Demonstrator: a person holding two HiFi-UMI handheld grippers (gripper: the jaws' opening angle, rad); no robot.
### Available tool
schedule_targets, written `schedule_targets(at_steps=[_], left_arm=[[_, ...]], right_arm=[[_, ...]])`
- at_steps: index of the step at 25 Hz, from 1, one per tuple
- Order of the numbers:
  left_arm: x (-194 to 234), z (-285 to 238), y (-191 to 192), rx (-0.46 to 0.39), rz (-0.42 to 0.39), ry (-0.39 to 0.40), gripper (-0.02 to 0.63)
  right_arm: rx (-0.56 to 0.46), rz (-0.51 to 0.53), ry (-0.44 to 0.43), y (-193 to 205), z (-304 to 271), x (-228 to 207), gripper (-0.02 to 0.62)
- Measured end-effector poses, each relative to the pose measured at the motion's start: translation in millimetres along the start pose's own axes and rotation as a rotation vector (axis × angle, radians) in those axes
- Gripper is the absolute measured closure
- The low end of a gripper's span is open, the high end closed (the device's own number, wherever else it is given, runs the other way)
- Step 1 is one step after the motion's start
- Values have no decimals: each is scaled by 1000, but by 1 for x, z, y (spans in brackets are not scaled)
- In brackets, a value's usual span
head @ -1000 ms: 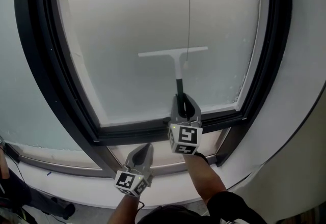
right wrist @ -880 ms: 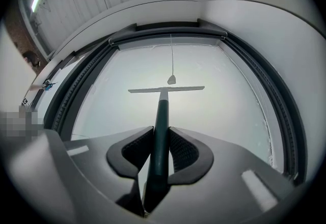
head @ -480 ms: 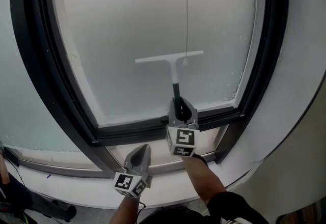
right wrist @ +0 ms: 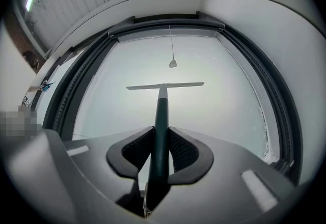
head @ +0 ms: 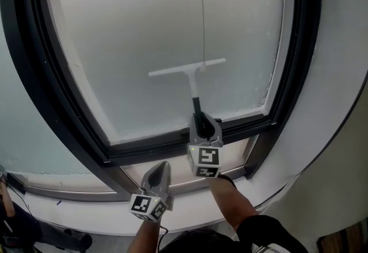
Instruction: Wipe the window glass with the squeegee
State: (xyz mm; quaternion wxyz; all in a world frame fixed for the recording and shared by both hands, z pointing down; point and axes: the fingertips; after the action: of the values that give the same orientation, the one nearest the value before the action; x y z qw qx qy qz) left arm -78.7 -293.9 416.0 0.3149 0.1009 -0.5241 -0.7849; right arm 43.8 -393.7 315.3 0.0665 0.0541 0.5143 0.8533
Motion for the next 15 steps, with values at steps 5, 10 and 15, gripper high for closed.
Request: schedule_targets(at_steps=[5, 10, 15], left_arm=[[4, -2, 4, -1, -11, -13, 607], [-3, -4, 11, 9, 12, -12, 607], [-2, -3, 17, 26, 8, -12, 607]], right_arm=[[23, -10, 0, 12, 7, 1, 500], [51, -5, -6, 22, 16, 1, 500], [59, -6, -7, 26, 19, 1, 500]])
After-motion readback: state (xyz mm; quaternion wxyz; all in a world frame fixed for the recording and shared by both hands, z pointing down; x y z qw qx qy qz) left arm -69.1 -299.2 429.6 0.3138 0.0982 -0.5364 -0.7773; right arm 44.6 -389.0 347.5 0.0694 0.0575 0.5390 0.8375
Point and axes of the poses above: the fingertips, and each gripper's own axes: z backward along the fingers, x to its left, y out of its underside, and after that the axes turned 12 degrees about -x, right-handed
